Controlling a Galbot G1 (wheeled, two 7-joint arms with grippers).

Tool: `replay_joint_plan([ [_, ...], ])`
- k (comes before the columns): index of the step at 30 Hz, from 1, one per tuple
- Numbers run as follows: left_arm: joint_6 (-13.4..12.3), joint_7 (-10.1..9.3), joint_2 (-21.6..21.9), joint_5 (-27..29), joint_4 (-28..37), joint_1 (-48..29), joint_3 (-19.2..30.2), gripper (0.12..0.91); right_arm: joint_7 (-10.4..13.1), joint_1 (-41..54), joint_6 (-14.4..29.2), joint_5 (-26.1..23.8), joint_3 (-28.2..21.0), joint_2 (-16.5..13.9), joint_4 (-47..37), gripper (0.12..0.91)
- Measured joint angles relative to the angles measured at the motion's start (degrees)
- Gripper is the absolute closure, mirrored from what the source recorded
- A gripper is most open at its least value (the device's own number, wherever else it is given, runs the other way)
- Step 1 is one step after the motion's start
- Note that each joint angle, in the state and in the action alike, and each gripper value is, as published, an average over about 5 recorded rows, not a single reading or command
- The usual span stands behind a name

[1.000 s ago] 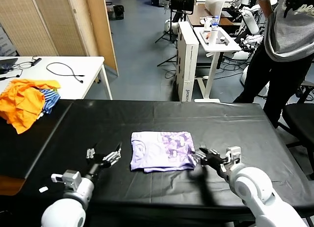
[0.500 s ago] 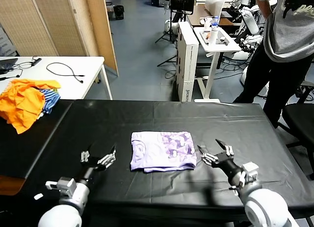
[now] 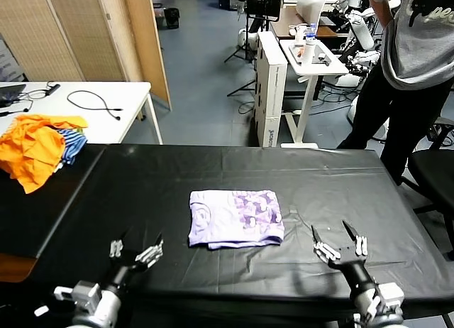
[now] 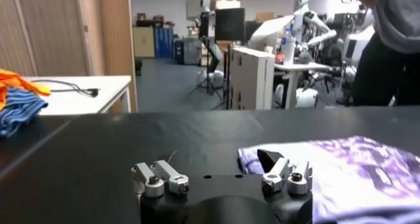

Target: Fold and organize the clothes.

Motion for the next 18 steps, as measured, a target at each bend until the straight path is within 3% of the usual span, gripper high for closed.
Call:
replay_joint_plan([
  [8,-1.87,-1.94,-0.91,-0.03,-3.39,7.45,-1.81,0.123,1.12,-5.91,3.72,-2.2,0.18,1.94,1.36,0.118],
  [18,-2.84,-1.83,-3.25,1.96,-4.6,14.21,-1.95,0.123,1.94,-10.9,3.66,-1.16,0.05,2.77,2.29,0.118],
])
